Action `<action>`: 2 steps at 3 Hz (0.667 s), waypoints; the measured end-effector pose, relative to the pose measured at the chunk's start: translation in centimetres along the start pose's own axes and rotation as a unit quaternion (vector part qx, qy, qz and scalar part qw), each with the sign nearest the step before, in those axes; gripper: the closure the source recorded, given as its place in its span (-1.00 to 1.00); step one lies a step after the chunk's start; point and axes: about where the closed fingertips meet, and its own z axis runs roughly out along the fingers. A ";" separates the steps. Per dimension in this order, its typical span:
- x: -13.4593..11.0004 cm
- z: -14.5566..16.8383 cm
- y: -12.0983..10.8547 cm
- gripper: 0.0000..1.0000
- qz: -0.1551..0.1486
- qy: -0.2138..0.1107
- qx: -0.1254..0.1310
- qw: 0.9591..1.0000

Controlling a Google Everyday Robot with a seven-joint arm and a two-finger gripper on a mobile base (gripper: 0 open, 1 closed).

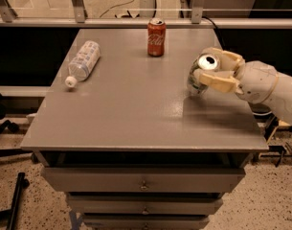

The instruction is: Place 7up can upright

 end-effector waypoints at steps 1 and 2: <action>-1.0 -0.1 0.1 1.00 0.014 0.002 0.012 1.000; -1.4 -0.4 0.0 1.00 0.043 -0.005 0.029 0.999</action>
Offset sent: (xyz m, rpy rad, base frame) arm -0.0087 -0.0160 0.0139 0.1185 0.1456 -0.0732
